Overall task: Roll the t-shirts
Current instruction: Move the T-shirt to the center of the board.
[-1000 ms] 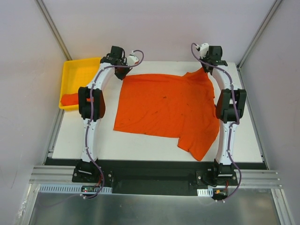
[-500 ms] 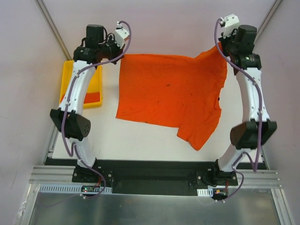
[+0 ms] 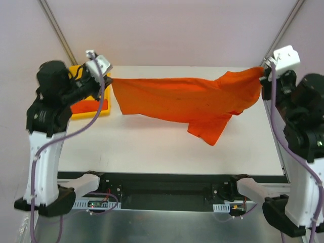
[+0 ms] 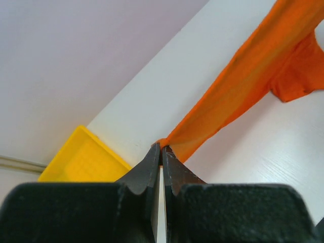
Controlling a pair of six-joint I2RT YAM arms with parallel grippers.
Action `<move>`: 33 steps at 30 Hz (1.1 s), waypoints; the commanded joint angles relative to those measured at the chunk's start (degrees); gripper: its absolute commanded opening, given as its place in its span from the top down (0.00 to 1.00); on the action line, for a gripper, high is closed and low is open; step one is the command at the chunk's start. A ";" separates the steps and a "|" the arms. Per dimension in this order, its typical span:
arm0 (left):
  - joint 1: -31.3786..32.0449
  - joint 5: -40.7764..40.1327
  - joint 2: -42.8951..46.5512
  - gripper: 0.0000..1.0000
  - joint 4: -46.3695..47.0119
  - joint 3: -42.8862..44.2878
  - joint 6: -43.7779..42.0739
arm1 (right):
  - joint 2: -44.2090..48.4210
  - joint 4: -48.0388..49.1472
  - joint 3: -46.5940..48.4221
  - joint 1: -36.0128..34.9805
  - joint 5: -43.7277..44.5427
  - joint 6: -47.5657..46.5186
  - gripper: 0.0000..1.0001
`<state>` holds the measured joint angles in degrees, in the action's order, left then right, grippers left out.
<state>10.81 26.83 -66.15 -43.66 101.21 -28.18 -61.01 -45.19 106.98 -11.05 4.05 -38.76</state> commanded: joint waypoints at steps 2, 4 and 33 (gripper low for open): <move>-0.26 3.39 12.44 1.00 -2.82 -0.84 -0.37 | 9.58 -10.79 2.88 -0.55 -2.72 0.36 0.99; -0.44 5.42 15.16 1.00 -3.62 0.91 -0.29 | 13.80 -11.24 2.53 -0.55 -5.97 -1.04 0.99; -3.08 13.95 -2.65 1.00 4.37 -18.32 -9.34 | 7.69 14.41 -31.90 14.58 -19.19 9.94 0.99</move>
<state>7.79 37.65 -63.42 -42.28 87.15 -34.22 -49.65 -38.37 83.85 7.66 -17.96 -30.55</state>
